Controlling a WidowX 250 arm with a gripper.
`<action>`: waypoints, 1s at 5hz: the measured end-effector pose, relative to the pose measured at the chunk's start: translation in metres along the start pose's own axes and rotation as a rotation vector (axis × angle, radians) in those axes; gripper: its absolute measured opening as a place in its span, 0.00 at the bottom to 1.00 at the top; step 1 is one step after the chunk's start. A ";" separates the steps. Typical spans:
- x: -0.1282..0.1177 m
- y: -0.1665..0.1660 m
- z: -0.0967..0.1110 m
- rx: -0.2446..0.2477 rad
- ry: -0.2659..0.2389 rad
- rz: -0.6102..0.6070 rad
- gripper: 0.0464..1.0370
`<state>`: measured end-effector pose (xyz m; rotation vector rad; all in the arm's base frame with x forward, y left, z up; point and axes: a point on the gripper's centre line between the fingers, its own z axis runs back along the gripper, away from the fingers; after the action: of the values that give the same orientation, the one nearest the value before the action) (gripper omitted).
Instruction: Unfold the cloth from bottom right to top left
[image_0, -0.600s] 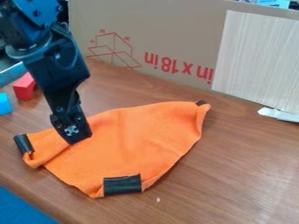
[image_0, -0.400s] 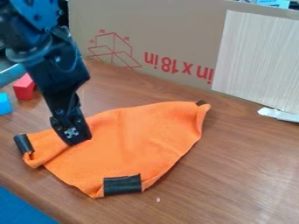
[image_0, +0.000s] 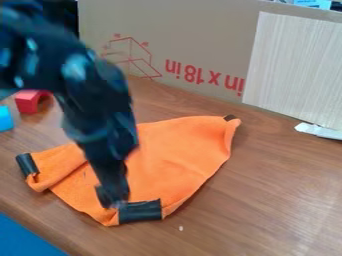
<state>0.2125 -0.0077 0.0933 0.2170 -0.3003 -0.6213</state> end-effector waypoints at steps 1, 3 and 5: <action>0.010 -0.012 -0.016 0.051 0.018 -0.023 0.96; 0.012 -0.019 -0.034 0.063 0.061 -0.058 0.96; 0.013 -0.021 -0.038 0.069 0.066 -0.064 0.96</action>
<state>0.2242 -0.0276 0.0547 0.3139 -0.2520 -0.6659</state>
